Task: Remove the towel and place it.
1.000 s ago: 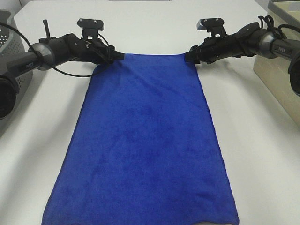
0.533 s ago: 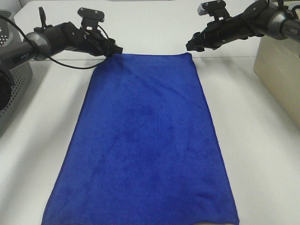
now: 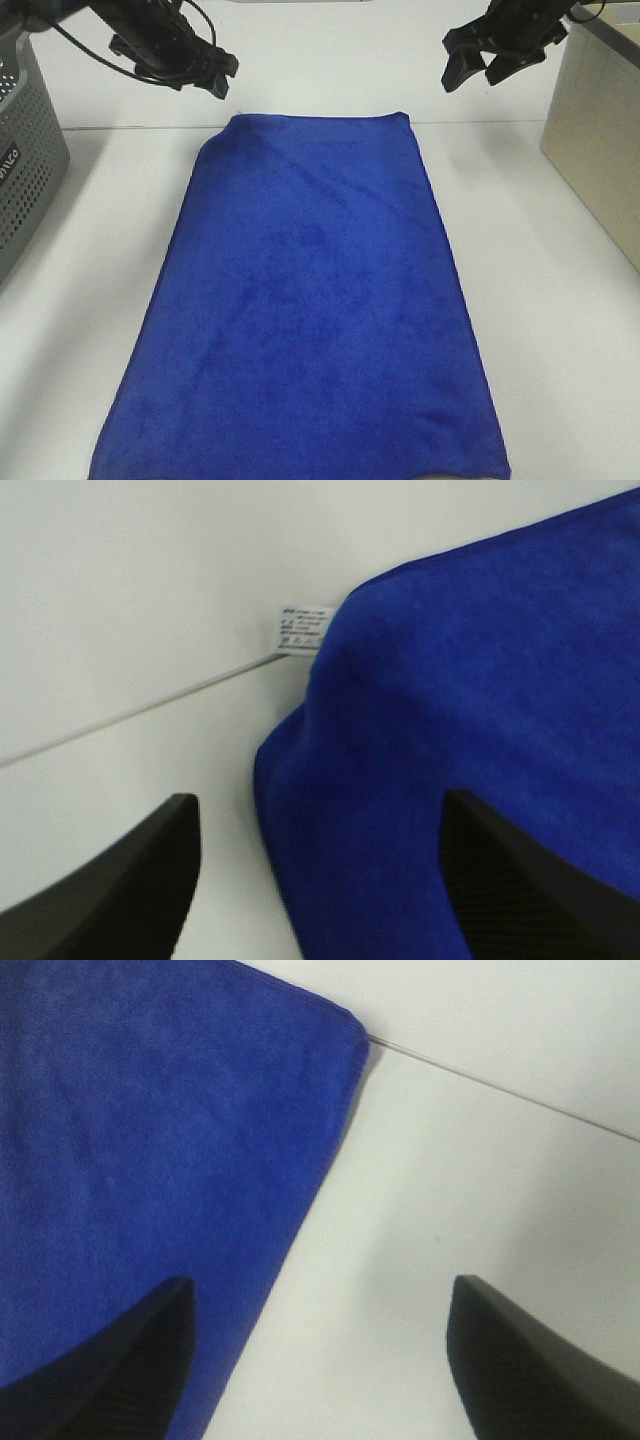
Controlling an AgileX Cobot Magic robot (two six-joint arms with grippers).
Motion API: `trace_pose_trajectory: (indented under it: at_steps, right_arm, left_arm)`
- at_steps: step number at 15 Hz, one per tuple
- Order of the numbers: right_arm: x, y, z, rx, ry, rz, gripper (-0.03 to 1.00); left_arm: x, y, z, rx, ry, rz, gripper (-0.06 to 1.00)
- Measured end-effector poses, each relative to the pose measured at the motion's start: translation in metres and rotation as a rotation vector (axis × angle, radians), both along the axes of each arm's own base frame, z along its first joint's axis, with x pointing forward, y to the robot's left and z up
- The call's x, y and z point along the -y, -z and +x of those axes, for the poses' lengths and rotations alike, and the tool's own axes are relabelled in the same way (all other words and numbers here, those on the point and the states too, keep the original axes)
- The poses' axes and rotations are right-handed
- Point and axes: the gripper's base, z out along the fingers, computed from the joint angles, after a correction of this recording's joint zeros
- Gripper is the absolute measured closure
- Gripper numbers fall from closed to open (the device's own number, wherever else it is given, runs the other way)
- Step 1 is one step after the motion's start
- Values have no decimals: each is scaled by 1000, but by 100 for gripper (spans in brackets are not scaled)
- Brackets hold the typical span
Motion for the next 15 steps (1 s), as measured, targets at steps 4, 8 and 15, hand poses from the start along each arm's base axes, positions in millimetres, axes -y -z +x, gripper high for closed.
trace_pose_trajectory:
  at_steps: [4, 8, 15]
  right_arm:
    - [4, -60, -27, -11, 41, -8, 22]
    - [13, -139, -62, 115, 146, -10, 22]
    - [64, -197, -126, 170, 384, -45, 22]
  left_arm:
    - [-10, -73, -26, -23, -90, -6, 13]
    - [-47, -144, -56, 0, -205, -12, 12]
    - [-153, -196, -95, 50, -437, 10, 13]
